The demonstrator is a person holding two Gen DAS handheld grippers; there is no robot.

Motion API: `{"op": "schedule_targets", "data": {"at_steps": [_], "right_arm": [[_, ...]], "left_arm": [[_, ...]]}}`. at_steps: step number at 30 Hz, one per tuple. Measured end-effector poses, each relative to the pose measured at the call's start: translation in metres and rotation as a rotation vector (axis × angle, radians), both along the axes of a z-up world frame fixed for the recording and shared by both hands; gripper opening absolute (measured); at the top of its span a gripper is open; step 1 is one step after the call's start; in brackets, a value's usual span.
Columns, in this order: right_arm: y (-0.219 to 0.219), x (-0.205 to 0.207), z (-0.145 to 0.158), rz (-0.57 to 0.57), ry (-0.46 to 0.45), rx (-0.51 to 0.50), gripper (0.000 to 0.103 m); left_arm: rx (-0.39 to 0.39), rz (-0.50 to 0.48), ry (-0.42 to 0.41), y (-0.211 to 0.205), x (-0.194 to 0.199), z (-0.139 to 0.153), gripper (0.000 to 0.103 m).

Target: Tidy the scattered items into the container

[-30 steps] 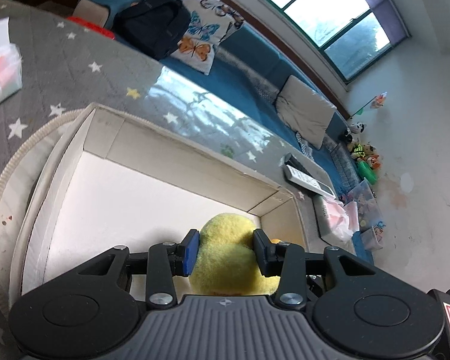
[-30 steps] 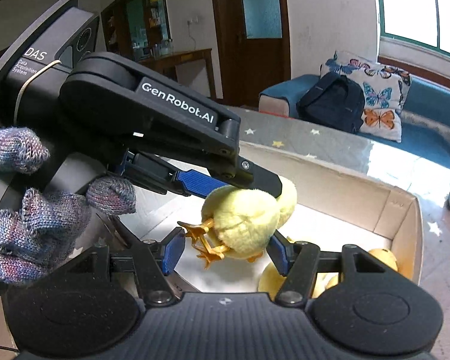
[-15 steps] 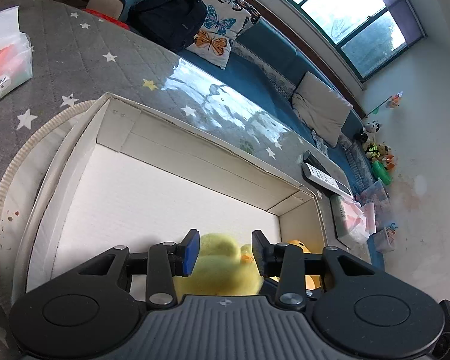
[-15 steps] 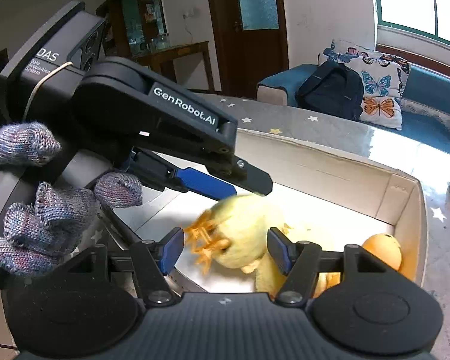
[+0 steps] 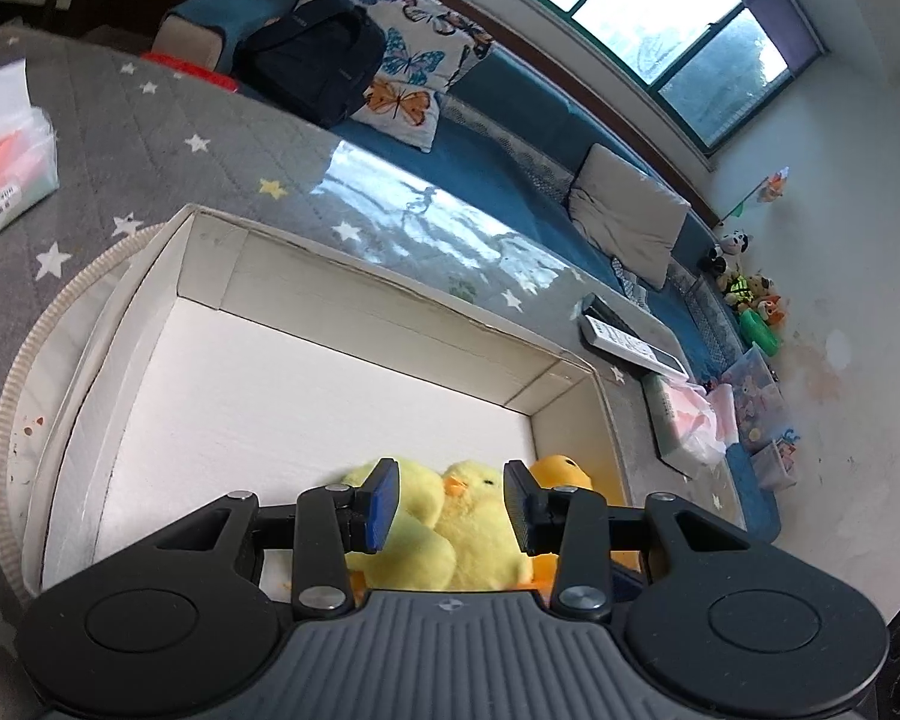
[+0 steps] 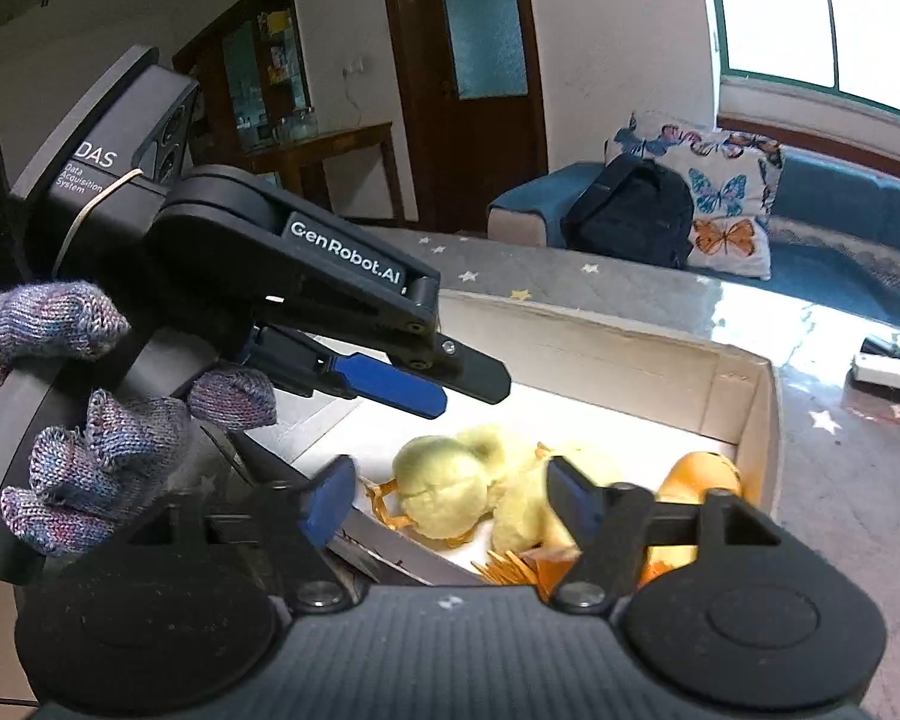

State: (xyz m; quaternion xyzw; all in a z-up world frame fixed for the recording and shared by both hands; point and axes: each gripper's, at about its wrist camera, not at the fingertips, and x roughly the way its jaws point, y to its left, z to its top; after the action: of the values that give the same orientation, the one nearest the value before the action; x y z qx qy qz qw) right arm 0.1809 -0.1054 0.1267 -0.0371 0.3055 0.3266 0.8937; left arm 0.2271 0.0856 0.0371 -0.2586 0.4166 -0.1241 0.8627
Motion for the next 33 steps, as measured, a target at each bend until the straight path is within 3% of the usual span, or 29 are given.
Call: {"op": "schedule_targets", "data": {"at_steps": [10,20,27,33], "right_arm": [[-0.029,-0.031,0.011,-0.029,-0.066,-0.013,0.082],[-0.067,-0.051,0.005,-0.093,-0.071,-0.051,0.089],[-0.093,-0.054,-0.016,-0.131,-0.045,-0.127,0.092],[-0.106,-0.047,-0.037,-0.153,-0.031,-0.17,0.095]], "left_arm": [[0.022,-0.037,-0.053,-0.02,-0.037,0.016,0.041],[0.025,-0.069,-0.078,-0.04,-0.072,0.016,0.041],[0.021,-0.09,-0.078,-0.053,-0.091,0.01,0.041],[0.03,-0.116,-0.019,-0.065,-0.096,-0.007,0.041]]}}
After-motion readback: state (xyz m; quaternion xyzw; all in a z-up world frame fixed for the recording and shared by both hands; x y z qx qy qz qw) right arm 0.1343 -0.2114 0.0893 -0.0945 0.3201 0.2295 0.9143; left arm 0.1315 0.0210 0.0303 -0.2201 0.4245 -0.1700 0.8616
